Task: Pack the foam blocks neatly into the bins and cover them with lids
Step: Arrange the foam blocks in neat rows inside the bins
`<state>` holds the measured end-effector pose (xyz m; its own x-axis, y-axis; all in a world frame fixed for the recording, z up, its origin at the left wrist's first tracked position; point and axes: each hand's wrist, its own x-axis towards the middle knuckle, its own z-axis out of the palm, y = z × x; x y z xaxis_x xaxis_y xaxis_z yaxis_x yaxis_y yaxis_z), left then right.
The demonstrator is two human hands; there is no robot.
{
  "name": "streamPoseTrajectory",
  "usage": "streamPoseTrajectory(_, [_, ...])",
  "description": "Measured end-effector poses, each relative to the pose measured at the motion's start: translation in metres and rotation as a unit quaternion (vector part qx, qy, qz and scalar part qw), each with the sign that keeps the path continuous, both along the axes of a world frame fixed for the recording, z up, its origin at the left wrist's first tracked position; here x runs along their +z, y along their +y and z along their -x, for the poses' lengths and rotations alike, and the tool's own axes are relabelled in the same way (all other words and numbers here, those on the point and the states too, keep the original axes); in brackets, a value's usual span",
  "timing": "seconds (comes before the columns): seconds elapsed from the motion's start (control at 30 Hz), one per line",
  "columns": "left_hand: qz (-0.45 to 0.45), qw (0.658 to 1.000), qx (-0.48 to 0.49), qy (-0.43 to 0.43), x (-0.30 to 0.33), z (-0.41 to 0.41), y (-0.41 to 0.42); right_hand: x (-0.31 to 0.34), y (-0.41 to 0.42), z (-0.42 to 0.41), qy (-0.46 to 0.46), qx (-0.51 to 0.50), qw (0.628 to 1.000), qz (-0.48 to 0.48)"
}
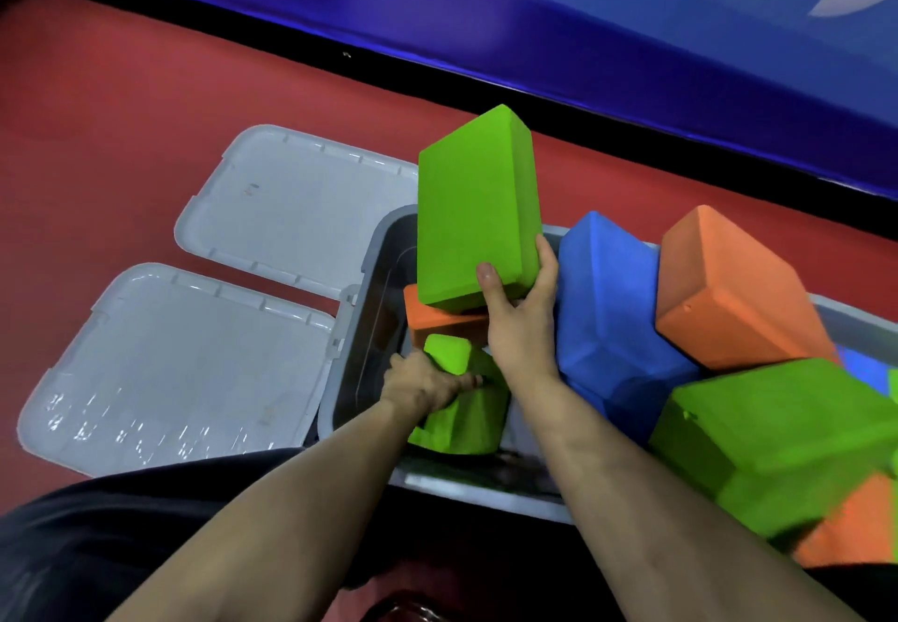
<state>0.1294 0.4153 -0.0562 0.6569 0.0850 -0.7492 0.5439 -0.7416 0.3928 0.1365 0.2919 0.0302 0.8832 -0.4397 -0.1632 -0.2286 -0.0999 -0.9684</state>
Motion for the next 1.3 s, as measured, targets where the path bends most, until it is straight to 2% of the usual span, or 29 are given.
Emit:
streamPoseTrajectory(0.1, [-0.090,0.993,-0.047,-0.064,0.031,0.002,0.000,0.018,0.003,0.002,-0.008,-0.010,1.000,0.014])
streamPoseTrajectory(0.17, [-0.103,0.990,-0.055,-0.079,0.043,0.004,0.008,0.033,0.004,0.007,-0.009,-0.013,1.000,0.026])
streamPoseTrajectory(0.37, [-0.058,0.995,-0.021,-0.074,0.046,0.022,0.038,0.074,-0.005,0.024,-0.032,0.032,0.995,0.089])
streamPoseTrajectory(0.5, [0.029,0.999,-0.009,-0.039,0.026,0.040,0.043,0.093,-0.010,0.038,0.003,0.055,0.989,0.138])
streamPoseTrajectory(0.67, [0.066,0.997,-0.001,-0.044,0.028,0.042,0.044,0.112,-0.014,0.057,0.045,0.069,0.978,0.194])
streamPoseTrajectory(0.83, [0.008,0.998,0.013,-0.062,0.029,0.042,0.045,0.141,-0.011,0.060,0.083,0.045,0.952,0.290])
streamPoseTrajectory(0.97, [0.021,0.998,0.016,-0.056,0.026,0.039,0.044,0.159,-0.005,0.051,0.134,0.065,0.915,0.375])
streamPoseTrajectory(1.2, [0.152,0.984,0.065,-0.066,0.018,0.038,0.044,0.145,0.007,0.052,0.219,0.121,0.872,0.421])
streamPoseTrajectory(1.3, [0.163,0.980,0.083,-0.079,0.018,0.037,0.046,0.125,0.011,0.057,0.241,0.103,0.879,0.399])
